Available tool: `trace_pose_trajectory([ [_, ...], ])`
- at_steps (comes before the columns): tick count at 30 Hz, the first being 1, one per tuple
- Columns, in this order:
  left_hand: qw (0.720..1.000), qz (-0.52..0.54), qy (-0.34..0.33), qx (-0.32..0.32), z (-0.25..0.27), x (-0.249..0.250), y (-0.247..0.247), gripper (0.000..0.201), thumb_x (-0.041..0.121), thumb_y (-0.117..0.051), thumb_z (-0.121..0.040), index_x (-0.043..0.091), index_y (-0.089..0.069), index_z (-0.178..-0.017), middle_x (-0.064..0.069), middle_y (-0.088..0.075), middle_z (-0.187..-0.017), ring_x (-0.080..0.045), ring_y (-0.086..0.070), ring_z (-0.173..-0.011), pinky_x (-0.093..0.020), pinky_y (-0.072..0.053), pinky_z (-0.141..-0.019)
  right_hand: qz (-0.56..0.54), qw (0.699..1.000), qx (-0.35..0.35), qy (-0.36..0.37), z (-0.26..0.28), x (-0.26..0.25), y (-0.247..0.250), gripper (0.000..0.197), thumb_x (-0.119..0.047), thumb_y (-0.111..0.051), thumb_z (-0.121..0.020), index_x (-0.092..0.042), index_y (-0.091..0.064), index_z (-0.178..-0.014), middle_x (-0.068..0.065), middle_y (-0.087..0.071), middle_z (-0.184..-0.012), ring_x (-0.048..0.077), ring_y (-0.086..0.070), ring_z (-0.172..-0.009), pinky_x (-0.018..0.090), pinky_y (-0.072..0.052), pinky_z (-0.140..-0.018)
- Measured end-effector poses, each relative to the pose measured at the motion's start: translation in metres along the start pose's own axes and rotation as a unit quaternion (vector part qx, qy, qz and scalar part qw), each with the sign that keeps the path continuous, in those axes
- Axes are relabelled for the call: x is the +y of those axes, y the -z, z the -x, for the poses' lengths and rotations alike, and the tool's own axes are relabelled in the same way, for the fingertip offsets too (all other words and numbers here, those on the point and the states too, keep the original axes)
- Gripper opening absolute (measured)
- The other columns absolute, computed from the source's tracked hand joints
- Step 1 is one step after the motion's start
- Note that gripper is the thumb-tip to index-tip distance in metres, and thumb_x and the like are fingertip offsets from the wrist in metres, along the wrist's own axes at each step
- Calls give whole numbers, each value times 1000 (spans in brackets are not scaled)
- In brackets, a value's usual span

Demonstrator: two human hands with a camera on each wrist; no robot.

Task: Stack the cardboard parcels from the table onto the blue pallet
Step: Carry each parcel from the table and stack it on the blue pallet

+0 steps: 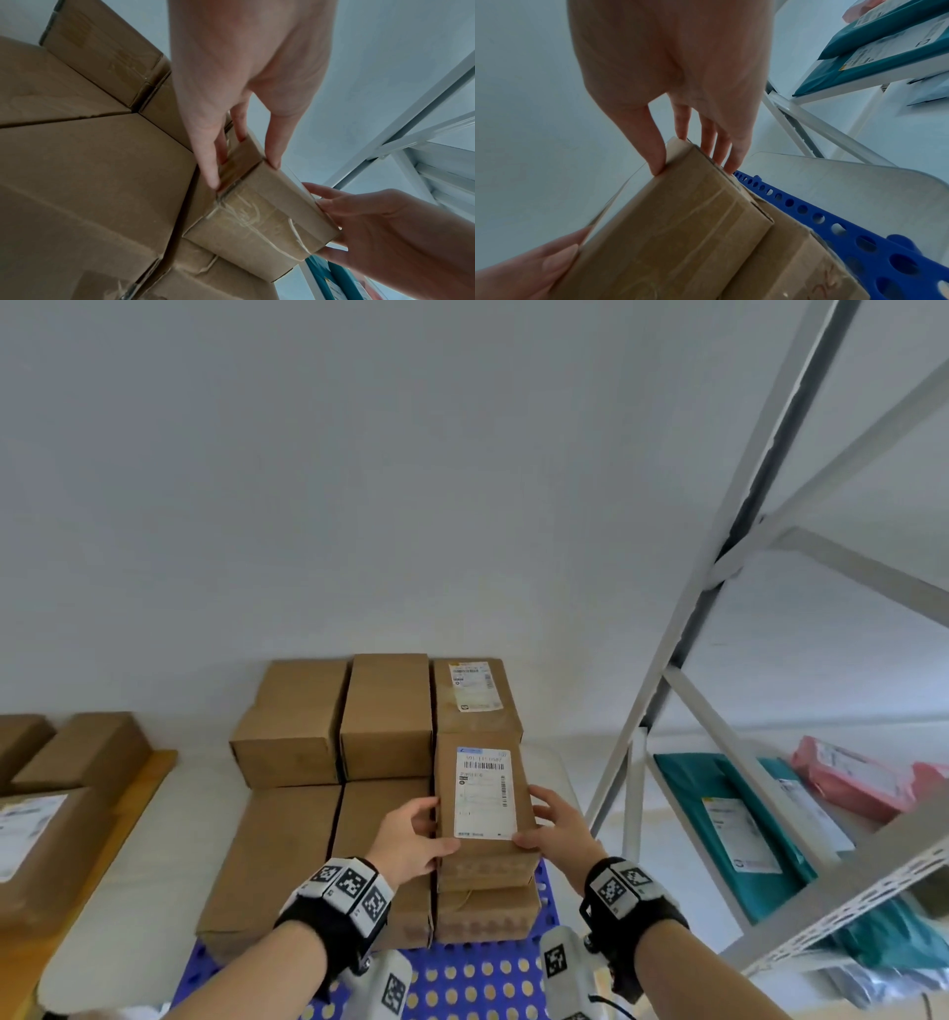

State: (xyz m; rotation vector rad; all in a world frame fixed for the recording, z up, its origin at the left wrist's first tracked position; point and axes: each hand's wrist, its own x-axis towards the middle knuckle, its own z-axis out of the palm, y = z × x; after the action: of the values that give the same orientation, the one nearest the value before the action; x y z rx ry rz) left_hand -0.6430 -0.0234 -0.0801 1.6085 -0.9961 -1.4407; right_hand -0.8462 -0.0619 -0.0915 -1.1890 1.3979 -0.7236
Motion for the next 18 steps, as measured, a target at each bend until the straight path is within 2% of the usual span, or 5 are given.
trace_pose_trajectory([
  [4, 1000, -8, 2, 12, -3, -1, -3, 66, -5, -71, -77, 16, -46, -134, 3, -56, -104, -6, -55, -85, -23, -49, -62, 9, 1000, -9, 6, -3, -2, 4, 73, 6, -69, -74, -15, -41, -138, 7, -54, -121, 24, -55, -113, 38, -54, -89],
  [11, 999, -24, -3, 33, -4, -8, -6, 62, 1, -71, -79, 17, -47, -133, 1, -56, -119, -16, -53, -107, -29, -50, -78, 49, 999, -21, 11, -1, -4, 6, 72, 0, -69, -79, -18, -36, -140, 2, -49, -121, 18, -50, -112, 32, -51, -92],
  [13, 998, -55, -7, 41, -3, -11, -5, 62, 6, -73, -78, 17, -46, -133, 1, -55, -127, -16, -51, -116, -30, -51, -80, 66, 997, -35, 12, 0, -5, 6, 71, -3, -68, -81, -16, -34, -141, 5, -49, -128, 14, -48, -108, 21, -51, -81],
  [15, 993, -101, -19, 52, -2, -11, -2, 67, 12, -76, -77, 17, -45, -135, 0, -50, -136, -17, -48, -123, -37, -49, -95, 95, 994, -41, 28, 2, -8, 5, 69, -4, -67, -83, -13, -33, -142, 7, -47, -134, 11, -47, -105, 10, -47, -65],
  [18, 983, -164, -41, 74, 6, -7, 5, 67, 22, -74, -80, 17, -41, -138, -2, -46, -140, -17, -46, -127, -42, -44, -103, 144, 987, -39, 59, 7, -18, 6, 63, -5, -64, -85, -10, -35, -141, 4, -47, -136, 8, -47, -105, 5, -44, -56],
])
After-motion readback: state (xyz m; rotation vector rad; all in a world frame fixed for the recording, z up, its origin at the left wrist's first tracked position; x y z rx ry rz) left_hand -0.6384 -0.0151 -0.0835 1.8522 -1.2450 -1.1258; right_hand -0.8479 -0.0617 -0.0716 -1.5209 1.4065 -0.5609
